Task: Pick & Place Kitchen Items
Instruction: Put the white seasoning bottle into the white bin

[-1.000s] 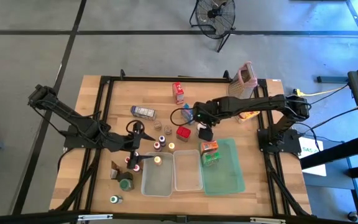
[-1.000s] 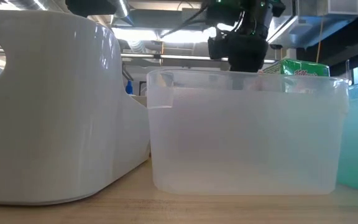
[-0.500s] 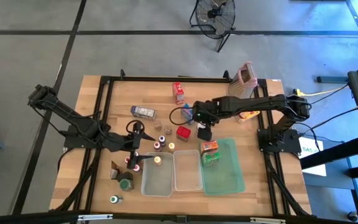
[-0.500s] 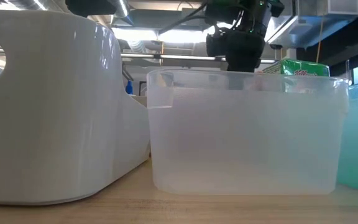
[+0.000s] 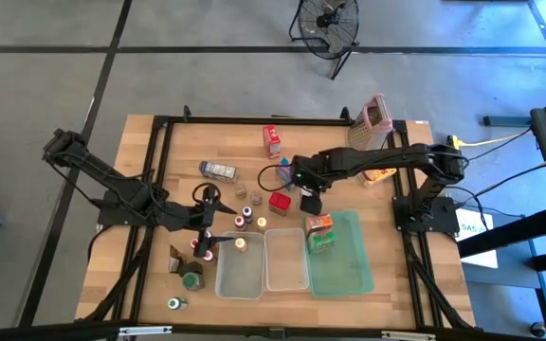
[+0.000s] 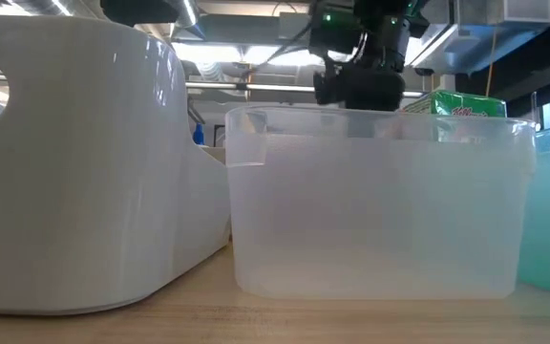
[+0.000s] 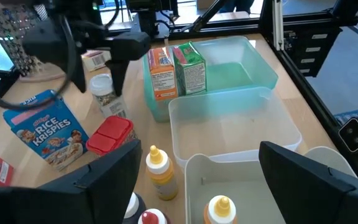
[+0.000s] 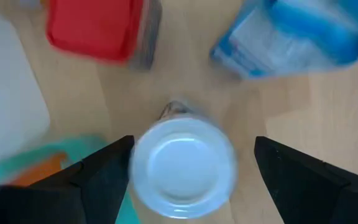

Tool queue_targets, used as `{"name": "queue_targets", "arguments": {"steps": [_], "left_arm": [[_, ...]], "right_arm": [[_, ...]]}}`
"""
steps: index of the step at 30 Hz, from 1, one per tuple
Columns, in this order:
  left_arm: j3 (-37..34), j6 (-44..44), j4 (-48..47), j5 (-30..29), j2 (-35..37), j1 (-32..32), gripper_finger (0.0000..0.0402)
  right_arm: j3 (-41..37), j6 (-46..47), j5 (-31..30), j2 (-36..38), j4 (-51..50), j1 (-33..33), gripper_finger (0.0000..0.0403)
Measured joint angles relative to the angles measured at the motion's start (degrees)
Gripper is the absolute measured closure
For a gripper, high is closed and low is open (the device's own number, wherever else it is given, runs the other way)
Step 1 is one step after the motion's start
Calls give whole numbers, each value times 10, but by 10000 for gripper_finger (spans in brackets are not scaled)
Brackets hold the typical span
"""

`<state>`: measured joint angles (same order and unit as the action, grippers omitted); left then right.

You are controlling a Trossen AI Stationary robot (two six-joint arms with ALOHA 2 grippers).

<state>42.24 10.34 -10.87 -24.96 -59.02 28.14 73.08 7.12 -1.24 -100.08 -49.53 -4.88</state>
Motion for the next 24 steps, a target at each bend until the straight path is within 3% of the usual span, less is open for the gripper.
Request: {"name": "queue_targets", "arguments": {"steps": [17, 24], "left_arm": [[0, 0, -1, 22, 0, 0, 80], [0, 0, -1, 22, 0, 0, 80]], "right_arm": [[0, -7, 14, -37, 1, 0, 72], [0, -7, 14, -37, 1, 0, 107]]}}
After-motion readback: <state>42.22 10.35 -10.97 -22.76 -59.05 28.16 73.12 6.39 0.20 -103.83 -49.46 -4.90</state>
